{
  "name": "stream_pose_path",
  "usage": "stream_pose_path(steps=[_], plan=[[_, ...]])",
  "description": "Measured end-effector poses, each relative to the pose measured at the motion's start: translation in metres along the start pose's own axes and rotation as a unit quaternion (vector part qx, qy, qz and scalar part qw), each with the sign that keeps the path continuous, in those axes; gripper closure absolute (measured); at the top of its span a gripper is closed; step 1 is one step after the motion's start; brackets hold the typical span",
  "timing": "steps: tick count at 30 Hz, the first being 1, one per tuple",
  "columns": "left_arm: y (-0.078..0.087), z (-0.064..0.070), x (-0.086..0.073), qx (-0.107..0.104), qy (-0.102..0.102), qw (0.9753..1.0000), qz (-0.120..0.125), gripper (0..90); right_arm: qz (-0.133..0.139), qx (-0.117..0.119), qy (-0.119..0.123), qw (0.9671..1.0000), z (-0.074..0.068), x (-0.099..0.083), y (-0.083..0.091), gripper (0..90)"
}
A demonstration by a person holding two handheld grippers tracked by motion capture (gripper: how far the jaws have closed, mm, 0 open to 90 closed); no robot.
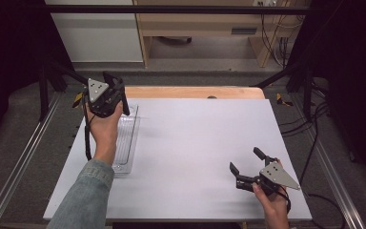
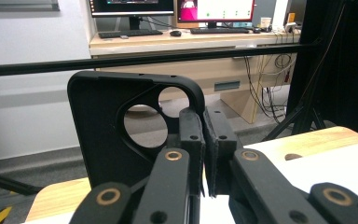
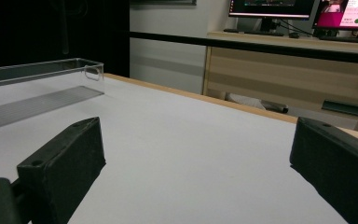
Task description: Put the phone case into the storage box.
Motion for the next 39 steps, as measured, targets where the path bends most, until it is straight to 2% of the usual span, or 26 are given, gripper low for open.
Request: stream_pose_path(steps=[5,8,11,13,21,39], plan=[[-0.007,-0.005,-0.003,0.005,0.001,1.0,-0.007,86.8,-0.001,0.005,0.007,1.0,-0.002,-0.001,0.004,3.1],[-0.013,-0.008,-0.005,0.007,-0.008,0.9998,-0.016,86.7,-0.004,0.009,0.005,0.9999,-0.003,-0.002,0.002,3.2],[-0.017,-0.009,-0.007,0.006,0.003,0.9998,-0.018,86.8,-0.006,0.01,0.006,0.9999,-0.003,-0.004,0.0,3.2],[-0.019,-0.009,-0.007,0.005,0.004,0.9999,-0.012,86.8,-0.007,0.009,0.004,0.9999,-0.002,-0.004,0.0,3.2],[-0.019,-0.013,-0.006,0.015,0.001,0.9998,-0.014,86.8,-0.007,0.008,0.001,0.9999,-0.002,-0.005,-0.001,3.1],[-0.021,-0.016,-0.012,0.018,0.005,0.9997,-0.018,86.7,-0.008,0.004,0.004,0.9999,0.0,-0.005,-0.001,3.2]])
Point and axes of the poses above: each handheld gripper's, and its own axes: y roughly backward along the jaws, x roughly out of its top, z roughly to its right, the point moved 10 cm from there along -y, roughly forward along the jaws, and after that the axes turned 7 degrees about -x, right-handed, at the moved point
